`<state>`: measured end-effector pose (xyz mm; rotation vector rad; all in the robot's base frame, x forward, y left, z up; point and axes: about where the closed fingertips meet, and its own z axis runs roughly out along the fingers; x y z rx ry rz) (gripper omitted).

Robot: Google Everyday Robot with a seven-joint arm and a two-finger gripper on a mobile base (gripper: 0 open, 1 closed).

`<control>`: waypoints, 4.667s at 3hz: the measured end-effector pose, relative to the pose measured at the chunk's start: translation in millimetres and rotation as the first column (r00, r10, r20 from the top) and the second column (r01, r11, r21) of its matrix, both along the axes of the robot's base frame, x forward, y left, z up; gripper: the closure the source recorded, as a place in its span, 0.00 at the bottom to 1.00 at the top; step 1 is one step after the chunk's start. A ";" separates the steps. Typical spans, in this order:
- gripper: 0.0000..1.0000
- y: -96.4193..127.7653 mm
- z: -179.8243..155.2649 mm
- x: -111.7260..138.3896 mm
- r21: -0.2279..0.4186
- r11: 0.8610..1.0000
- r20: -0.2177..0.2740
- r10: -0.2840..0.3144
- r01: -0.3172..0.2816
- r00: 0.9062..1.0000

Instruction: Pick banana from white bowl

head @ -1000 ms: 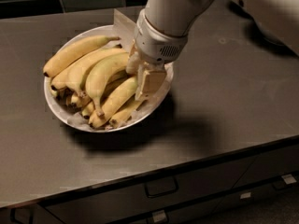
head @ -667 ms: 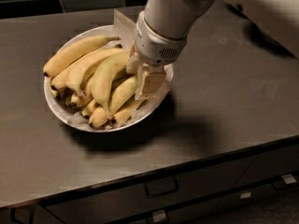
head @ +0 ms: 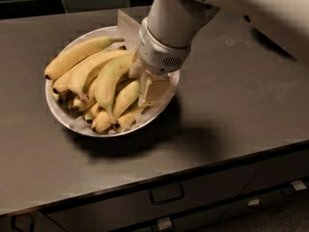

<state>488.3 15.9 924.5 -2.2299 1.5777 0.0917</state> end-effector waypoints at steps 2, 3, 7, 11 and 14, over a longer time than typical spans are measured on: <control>0.48 1.9 -5.6 -2.0 -0.001 1.000 -0.013 0.007 -0.007 1.000; 0.48 2.1 -8.1 -2.0 -0.002 1.000 -0.017 0.006 -0.006 1.000; 1.00 2.0 -7.9 -2.0 -0.002 1.000 -0.016 0.006 -0.006 1.000; 1.00 -28.8 40.1 -18.4 -0.039 0.995 0.082 -0.092 0.095 0.992; 1.00 -39.7 72.4 -20.9 -0.091 0.988 0.146 -0.111 0.125 0.983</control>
Offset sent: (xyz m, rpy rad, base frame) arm -0.0011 0.0030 -0.0179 -0.0023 0.0397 0.0129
